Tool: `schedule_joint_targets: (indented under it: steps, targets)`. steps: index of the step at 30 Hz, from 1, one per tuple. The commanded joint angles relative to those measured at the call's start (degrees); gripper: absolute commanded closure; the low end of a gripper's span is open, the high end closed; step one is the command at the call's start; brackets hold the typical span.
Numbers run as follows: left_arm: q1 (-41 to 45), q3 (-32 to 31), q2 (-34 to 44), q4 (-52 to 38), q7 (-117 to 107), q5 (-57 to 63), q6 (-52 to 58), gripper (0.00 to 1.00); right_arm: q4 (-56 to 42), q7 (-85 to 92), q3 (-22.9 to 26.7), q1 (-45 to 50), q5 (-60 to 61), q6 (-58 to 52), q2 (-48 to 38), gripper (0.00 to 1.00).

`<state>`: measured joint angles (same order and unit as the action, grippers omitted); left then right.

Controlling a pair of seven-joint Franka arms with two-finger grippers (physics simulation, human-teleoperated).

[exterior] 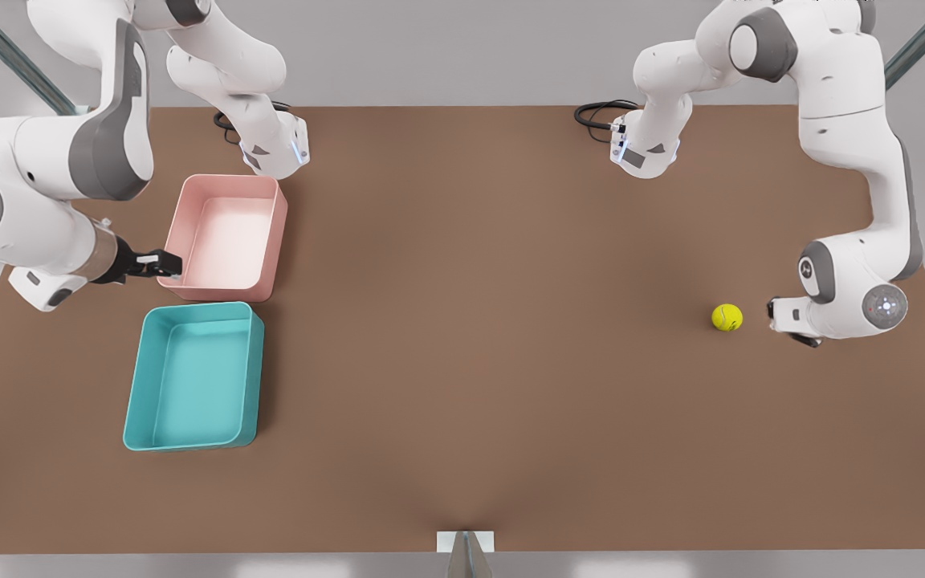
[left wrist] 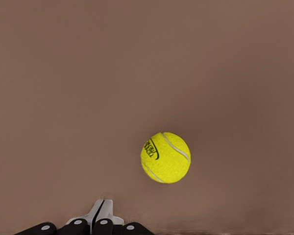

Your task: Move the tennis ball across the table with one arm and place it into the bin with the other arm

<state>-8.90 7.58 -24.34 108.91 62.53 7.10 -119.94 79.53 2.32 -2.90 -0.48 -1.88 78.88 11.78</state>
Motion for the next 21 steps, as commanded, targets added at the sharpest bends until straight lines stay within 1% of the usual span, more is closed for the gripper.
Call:
schedule_joint_targets:
  steps: [1,2,4,6,7,8,10,11,16,21]
  targets:
    - [-0.94,0.5,-0.53,2.7,51.81,3.26,-6.35,0.79,-0.08,-0.91,0.0,-0.05,0.04,-0.92,0.08,0.0]
    - [-2.44,0.5,-0.09,4.55,51.81,3.27,-6.89,0.79,-0.17,-0.91,0.0,-0.05,-0.05,-1.27,0.08,0.0]
    - [-3.32,0.5,1.05,10.18,51.55,3.0,-14.27,0.79,-0.17,-0.91,0.0,0.04,-0.23,-1.53,0.17,0.0]
    - [-3.32,0.5,1.4,12.55,54.62,3.18,-14.27,0.79,-0.17,-0.91,0.0,-0.05,-0.31,-1.53,0.17,0.0]
    - [-3.14,0.5,1.49,12.91,54.71,4.66,-15.67,0.79,-0.17,-0.91,0.0,-0.05,-0.31,-1.53,0.17,0.0]
    - [-3.06,0.5,1.58,12.82,56.89,8.63,-15.77,0.79,-0.17,-0.91,0.0,-0.05,-0.4,-1.53,0.17,0.0]
    - [-2.97,0.5,1.49,12.82,63.76,8.54,-15.68,0.79,-0.17,-0.91,0.0,0.04,-0.49,-1.71,0.26,0.0]
    - [-2.7,0.5,1.31,12.82,63.59,8.54,-15.24,0.79,-0.17,-0.91,0.0,0.04,-0.49,-1.71,0.26,0.0]
    - [-2.62,0.5,0.43,12.99,51.73,8.28,-18.4,0.79,-0.17,-0.91,0.0,0.04,-0.49,-1.8,0.35,0.0]
    - [-2.7,0.5,0.17,15.45,47.6,8.1,-19.02,0.79,-0.17,-0.91,0.0,0.04,-0.58,-1.8,0.35,0.0]
